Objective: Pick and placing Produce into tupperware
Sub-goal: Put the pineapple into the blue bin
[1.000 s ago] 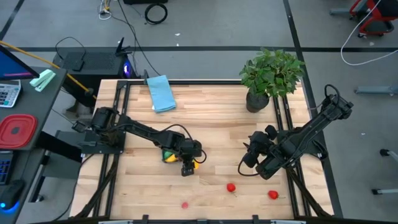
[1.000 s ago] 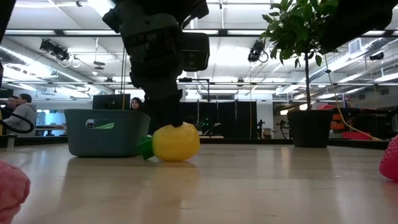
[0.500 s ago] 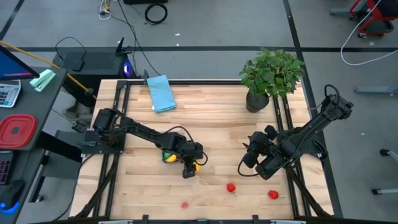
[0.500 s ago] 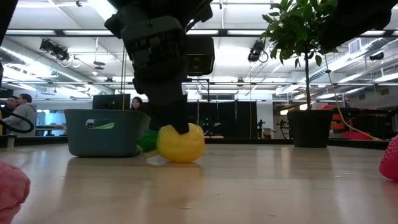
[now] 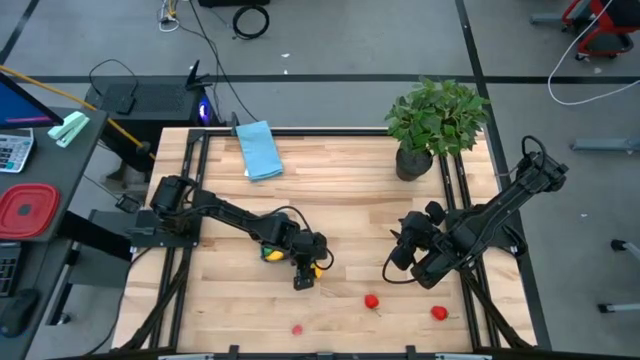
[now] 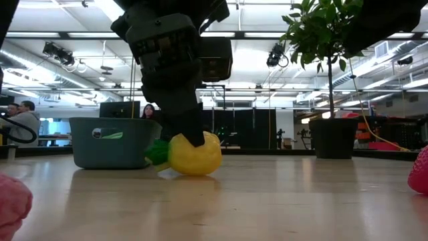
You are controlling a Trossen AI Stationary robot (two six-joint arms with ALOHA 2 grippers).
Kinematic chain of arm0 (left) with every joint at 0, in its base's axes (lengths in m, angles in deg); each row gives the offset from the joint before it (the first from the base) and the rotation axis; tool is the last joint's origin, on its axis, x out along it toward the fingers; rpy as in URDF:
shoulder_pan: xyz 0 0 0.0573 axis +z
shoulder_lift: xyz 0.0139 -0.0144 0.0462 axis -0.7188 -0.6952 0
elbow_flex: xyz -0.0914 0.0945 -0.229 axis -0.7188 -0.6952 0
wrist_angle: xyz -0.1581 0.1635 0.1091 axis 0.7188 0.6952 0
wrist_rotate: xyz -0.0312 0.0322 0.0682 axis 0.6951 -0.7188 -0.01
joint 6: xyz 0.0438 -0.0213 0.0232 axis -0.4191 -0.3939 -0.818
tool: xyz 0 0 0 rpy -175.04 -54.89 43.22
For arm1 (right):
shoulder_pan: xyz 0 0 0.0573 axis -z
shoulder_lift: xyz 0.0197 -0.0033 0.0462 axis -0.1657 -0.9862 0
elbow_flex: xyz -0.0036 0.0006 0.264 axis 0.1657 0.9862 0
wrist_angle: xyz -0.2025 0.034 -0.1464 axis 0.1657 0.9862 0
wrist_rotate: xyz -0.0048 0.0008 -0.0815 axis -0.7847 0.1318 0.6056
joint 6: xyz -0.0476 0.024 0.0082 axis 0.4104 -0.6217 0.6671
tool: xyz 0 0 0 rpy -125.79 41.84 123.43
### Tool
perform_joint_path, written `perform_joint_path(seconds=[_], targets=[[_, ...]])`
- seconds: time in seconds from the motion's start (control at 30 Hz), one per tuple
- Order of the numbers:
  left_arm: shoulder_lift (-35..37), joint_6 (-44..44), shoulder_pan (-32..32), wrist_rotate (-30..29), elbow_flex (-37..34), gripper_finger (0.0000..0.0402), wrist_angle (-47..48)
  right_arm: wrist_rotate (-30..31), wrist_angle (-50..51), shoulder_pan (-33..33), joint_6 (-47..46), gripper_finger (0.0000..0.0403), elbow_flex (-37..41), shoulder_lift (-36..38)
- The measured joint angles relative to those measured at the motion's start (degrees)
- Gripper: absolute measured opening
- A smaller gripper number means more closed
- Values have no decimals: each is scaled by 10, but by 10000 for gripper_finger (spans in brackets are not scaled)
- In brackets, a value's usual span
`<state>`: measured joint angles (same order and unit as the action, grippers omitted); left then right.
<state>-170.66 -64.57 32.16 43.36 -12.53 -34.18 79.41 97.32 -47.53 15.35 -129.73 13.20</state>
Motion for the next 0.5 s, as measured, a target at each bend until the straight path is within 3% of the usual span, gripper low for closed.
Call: perform_joint_path(seconds=[0.3,0.5], targets=[[4,5,3,7,14,203,21,0,0,0,0,185,0,0],[9,1,11,14,75,196,140,0,-2,0,1,185,0,0]])
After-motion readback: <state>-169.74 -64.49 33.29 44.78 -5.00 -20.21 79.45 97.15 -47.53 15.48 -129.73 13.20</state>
